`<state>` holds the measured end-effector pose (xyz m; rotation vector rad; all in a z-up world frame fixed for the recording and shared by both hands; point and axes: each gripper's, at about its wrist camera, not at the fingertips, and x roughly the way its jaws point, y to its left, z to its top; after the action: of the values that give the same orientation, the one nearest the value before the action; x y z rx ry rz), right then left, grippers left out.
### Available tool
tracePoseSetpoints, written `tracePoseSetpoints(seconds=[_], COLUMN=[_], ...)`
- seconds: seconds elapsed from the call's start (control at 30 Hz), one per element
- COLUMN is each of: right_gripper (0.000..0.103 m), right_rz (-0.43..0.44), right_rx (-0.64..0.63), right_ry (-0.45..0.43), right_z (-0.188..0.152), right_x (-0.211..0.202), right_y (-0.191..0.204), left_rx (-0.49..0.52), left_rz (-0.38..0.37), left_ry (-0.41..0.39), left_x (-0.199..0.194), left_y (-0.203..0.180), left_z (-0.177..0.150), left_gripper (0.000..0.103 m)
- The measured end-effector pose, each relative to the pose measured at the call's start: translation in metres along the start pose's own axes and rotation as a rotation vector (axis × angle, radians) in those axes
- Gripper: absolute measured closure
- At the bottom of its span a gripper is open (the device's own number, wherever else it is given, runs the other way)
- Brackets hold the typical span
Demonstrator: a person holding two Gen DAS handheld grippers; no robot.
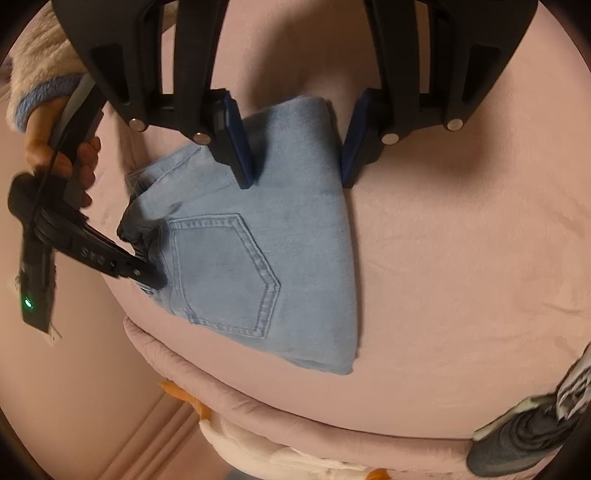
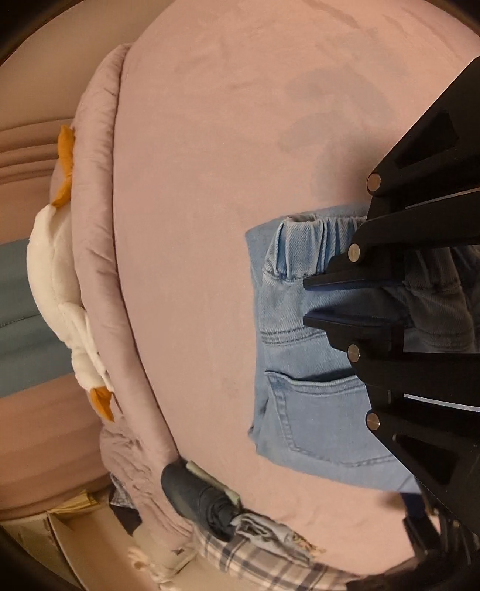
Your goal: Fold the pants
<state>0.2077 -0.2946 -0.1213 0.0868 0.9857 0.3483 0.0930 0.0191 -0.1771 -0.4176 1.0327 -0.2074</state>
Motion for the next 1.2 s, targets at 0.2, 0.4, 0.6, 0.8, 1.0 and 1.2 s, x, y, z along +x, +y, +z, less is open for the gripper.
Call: tracePoseSetpoints(seconds=[0.2, 0.4, 0.6, 0.8, 1.0, 1.2], right_gripper=[0.075, 0.070, 0.070, 0.082, 0.082, 0.082], right_rz=[-0.004, 0.218, 0.241, 0.252, 0.267, 0.277], right_rx=[-0.105, -0.368, -0.558, -0.578, -0.555, -0.550], right_ry=[-0.078, -0.053, -0.060, 0.002, -0.003, -0.006], right_z=[-0.021, -0.075, -0.101, -0.115, -0.127, -0.123], right_x=[-0.042, -0.060, -0.056, -0.031, -0.031, -0.029], right_y=[0.031, 0.093, 0.140, 0.156, 0.153, 0.152], left_rx=[-0.125, -0.224, -0.243, -0.309, -0.362, -0.439], left_rz=[-0.053, -0.127, -0.161, -0.158, -0.230, -0.290], left_ry=[-0.051, -0.047, -0.009, -0.006, 0.008, 0.005], left_x=[-0.016, -0.010, 0.012, 0.042, 0.060, 0.064], left_y=[0.035, 0.055, 0.057, 0.060, 0.068, 0.081], left_z=[0.004, 0.026, 0.057, 0.085, 0.107, 0.124], left_gripper=[0.051, 0.051, 0.052, 0.083, 0.084, 0.068])
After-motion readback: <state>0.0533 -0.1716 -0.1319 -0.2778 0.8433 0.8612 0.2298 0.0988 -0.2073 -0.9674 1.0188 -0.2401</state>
